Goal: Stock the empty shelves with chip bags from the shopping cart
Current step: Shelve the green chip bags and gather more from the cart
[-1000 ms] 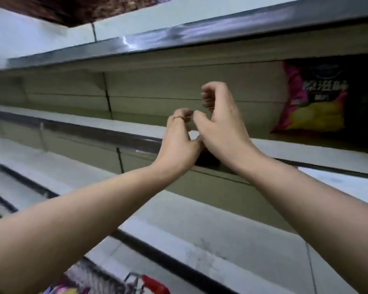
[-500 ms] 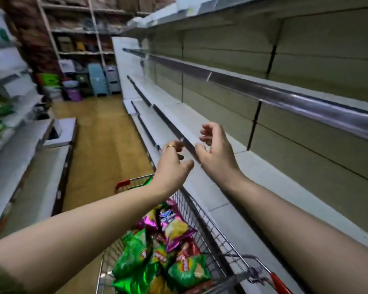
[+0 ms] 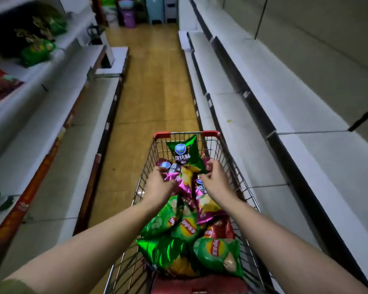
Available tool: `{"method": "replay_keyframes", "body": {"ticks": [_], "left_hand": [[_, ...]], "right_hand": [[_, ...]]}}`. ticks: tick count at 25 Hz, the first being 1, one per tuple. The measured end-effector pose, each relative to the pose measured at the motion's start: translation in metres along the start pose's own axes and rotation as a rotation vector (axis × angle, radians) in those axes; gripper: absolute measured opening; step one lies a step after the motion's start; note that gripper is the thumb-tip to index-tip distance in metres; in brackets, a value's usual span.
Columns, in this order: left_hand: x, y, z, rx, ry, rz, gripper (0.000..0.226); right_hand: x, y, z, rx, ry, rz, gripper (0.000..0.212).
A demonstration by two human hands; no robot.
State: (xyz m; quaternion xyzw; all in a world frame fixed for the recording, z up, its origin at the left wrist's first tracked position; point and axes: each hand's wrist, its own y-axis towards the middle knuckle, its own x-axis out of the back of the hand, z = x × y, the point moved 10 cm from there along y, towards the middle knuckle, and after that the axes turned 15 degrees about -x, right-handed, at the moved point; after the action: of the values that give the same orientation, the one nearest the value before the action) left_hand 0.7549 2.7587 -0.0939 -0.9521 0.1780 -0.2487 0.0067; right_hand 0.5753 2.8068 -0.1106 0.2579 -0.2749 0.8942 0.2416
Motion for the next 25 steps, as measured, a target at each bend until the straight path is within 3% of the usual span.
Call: {"method": "replay_keyframes", "body": {"ticks": [4, 8, 11, 13, 18, 23, 25], "left_hand": [[-0.012, 0.004, 0.077, 0.181, -0.031, -0.062, 0.031], [-0.033, 0.013, 0.136, 0.299, -0.063, -0.080, 0.039], [-0.049, 0.016, 0.161, 0.335, -0.092, -0.070, 0.042], [-0.057, 0.016, 0.176, 0.358, -0.108, -0.056, 0.046], [-0.062, 0.017, 0.183, 0.375, -0.132, -0.051, 0.059], [-0.086, 0.028, 0.138, 0.321, -0.546, -0.074, 0.064], [-0.099, 0.032, 0.117, 0.259, -0.694, -0.087, 0.054]], "right_hand": [[-0.072, 0.062, -0.054, -0.125, -0.111, 0.110, 0.047], [-0.140, 0.112, -0.089, -0.205, -0.224, 0.278, 0.095], [-0.185, 0.139, -0.108, -0.288, -0.202, 0.349, 0.115], [-0.204, 0.149, -0.115, -0.317, -0.130, 0.343, 0.112], [-0.176, 0.137, -0.109, -0.315, -0.004, 0.154, 0.074], [-0.114, 0.062, -0.086, -0.183, 0.136, 0.069, 0.074], [-0.095, 0.027, -0.078, -0.105, 0.104, 0.037, 0.076]]}}
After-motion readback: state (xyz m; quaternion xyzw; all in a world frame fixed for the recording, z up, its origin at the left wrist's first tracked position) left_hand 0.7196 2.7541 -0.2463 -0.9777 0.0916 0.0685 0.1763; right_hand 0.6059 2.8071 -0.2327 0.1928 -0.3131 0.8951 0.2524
